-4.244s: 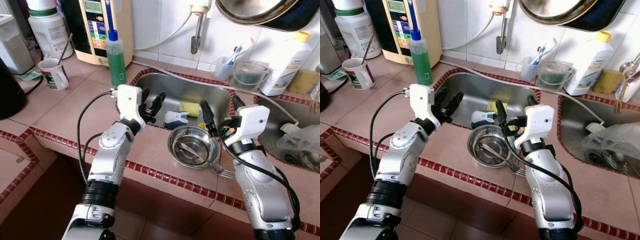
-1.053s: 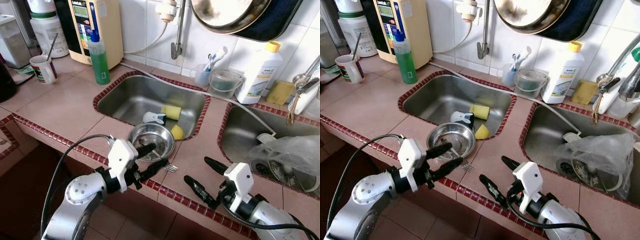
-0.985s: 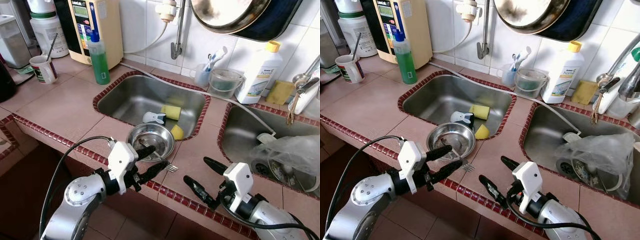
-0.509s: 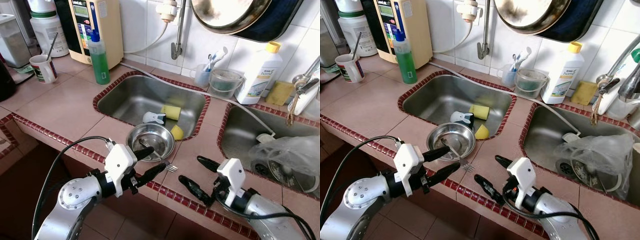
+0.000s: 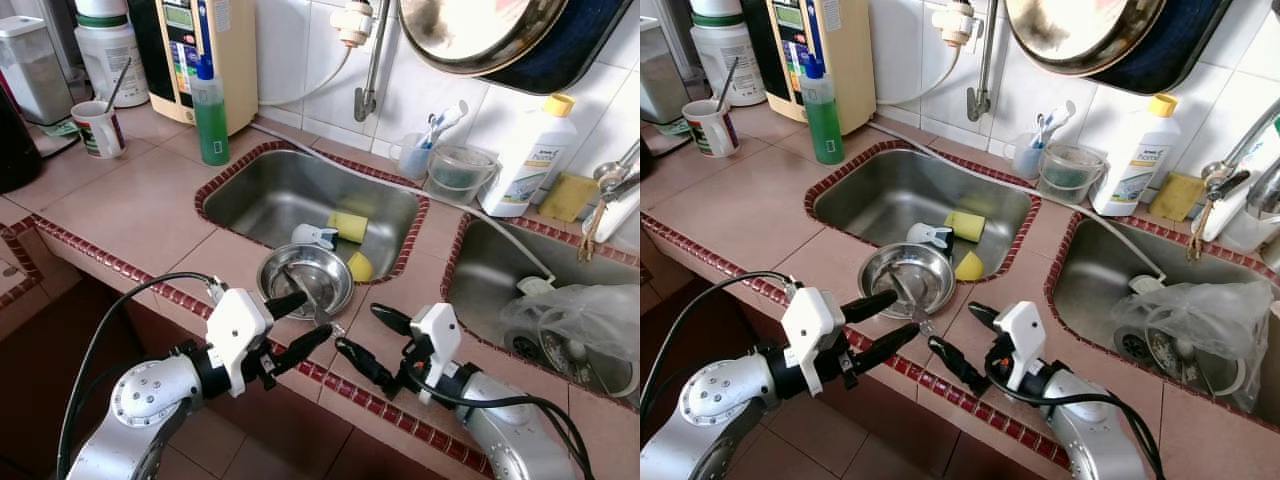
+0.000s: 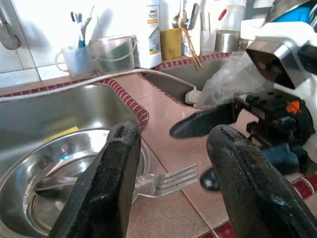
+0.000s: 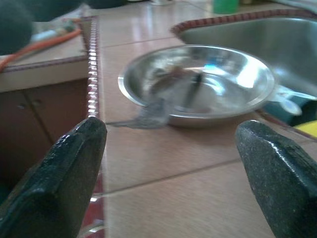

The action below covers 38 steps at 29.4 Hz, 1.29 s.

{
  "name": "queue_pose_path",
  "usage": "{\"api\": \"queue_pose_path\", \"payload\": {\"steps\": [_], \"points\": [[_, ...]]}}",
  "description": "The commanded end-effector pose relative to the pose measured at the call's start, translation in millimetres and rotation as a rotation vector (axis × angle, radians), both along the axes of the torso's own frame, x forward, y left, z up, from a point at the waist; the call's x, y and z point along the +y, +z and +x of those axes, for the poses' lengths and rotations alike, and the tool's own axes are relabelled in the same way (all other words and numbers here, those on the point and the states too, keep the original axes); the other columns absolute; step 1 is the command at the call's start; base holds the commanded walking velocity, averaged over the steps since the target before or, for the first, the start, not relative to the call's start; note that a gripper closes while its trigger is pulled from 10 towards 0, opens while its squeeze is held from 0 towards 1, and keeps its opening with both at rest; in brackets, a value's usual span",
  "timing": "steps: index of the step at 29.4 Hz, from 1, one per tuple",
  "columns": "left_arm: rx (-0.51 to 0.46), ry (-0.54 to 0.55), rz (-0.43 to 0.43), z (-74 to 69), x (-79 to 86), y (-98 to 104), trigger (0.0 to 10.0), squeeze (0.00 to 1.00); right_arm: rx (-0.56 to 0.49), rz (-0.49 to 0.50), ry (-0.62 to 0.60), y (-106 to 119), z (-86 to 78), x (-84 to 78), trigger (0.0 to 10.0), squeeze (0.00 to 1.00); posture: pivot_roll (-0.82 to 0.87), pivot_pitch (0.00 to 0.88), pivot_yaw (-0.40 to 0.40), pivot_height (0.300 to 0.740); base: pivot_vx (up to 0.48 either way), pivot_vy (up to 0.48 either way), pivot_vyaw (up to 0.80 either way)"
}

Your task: Kitchen organization

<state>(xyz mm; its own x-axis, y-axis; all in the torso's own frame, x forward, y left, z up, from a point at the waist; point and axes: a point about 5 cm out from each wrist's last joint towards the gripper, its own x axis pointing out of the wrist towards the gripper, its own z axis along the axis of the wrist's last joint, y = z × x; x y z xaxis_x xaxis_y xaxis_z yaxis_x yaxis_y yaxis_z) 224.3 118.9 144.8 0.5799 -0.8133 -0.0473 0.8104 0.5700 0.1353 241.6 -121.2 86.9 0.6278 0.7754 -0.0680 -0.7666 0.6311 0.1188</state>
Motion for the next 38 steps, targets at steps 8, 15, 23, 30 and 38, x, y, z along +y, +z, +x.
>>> {"api": "queue_pose_path", "payload": {"steps": [8,15,23,30,38], "points": [[-0.016,-0.004,-0.010,-0.1,-2.9,6.0,10.0,0.00,0.015,-0.013,0.003,-1.2,-3.1,-11.5,10.0,0.00,0.15,0.000,-0.092,0.740,0.000,0.000,0.00],[-0.015,-0.008,-0.014,1.2,-5.0,6.4,10.0,0.00,0.017,0.006,-0.008,-1.3,-1.3,-10.7,10.0,0.00,0.14,0.000,-0.086,0.740,0.000,0.000,0.00],[-0.018,-0.013,-0.016,2.6,-6.1,7.8,10.0,0.00,0.049,0.070,-0.009,-5.5,1.2,10.5,10.0,0.00,0.14,0.000,-0.080,0.740,0.000,0.000,0.00],[-0.020,-0.013,-0.019,2.2,-7.1,8.9,10.0,0.00,0.099,0.148,-0.059,-9.5,3.6,25.0,10.0,0.00,0.15,0.000,-0.083,0.740,0.000,0.000,0.00],[-0.021,-0.011,-0.020,2.5,-7.7,9.2,10.0,0.00,0.124,0.158,-0.117,-12.1,6.9,29.7,9.6,0.00,0.15,0.000,-0.085,0.740,0.000,0.000,0.00]]}}
